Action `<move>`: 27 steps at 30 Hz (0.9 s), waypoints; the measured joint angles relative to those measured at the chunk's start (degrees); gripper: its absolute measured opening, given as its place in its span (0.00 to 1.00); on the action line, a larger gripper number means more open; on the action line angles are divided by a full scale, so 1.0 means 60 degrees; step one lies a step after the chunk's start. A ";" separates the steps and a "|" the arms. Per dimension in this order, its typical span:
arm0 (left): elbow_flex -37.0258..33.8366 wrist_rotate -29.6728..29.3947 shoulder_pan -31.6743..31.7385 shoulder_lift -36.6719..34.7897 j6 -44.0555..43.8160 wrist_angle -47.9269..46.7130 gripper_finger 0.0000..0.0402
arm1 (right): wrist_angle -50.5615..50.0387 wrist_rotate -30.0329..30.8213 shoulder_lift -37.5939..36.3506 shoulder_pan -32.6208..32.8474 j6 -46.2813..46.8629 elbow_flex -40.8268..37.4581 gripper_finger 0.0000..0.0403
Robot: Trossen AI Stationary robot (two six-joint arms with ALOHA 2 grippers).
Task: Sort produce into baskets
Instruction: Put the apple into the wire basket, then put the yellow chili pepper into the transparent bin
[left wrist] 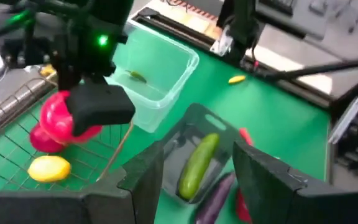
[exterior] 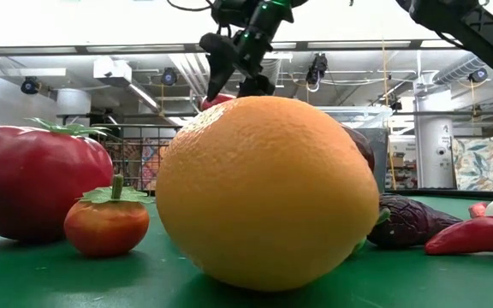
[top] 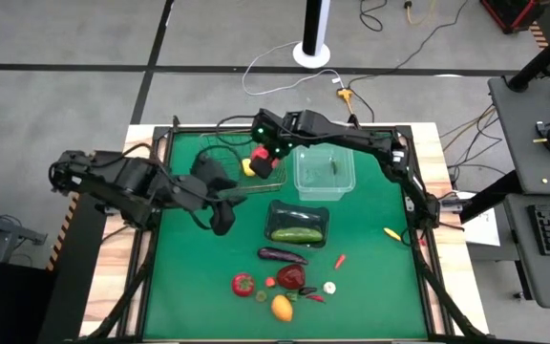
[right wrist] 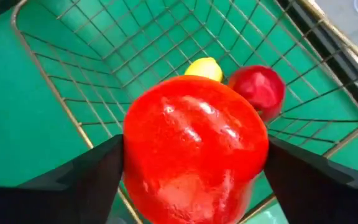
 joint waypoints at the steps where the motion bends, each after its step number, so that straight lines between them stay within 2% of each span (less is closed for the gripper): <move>1: 0.0005 -0.0062 0.0000 -0.0053 -0.0047 0.0017 0.44 | 0.0006 0.0002 -0.0004 -0.0017 -0.0087 0.0000 0.82; 4: 0.0119 -0.0200 -0.0040 -0.0143 -0.0043 0.0203 0.44 | 0.0314 0.0149 -0.0004 -0.0025 -0.0230 0.0000 0.73; 8: 0.0330 -0.0234 -0.0127 -0.0322 0.0368 0.0893 0.44 | 0.0418 0.0147 -0.0058 -0.0018 -0.0177 0.0000 0.73; 12: 0.0475 -0.0234 -0.0200 -0.0332 0.0808 0.1400 0.44 | -0.0062 0.0153 -0.0043 -0.0049 0.0025 0.0000 0.91; 14: 0.0492 -0.0236 -0.0232 -0.0332 0.0897 0.1529 0.44 | -0.0195 0.0324 -0.0013 -0.0058 0.0144 -0.0035 0.95; 17: 0.0504 -0.0236 -0.0275 -0.0332 0.0919 0.1675 0.44 | -0.0078 0.0669 0.0007 -0.0062 0.0126 -0.0044 0.93; 23: 0.0504 -0.0230 -0.0331 -0.0324 0.0682 0.1696 0.44 | -0.0033 0.0635 -0.0105 -0.0055 -0.0174 0.0323 0.92; 27: 0.0504 -0.0227 -0.0331 -0.0324 0.0678 0.1697 0.44 | -0.0827 -0.0490 -0.0910 0.0036 -0.0287 0.0713 0.92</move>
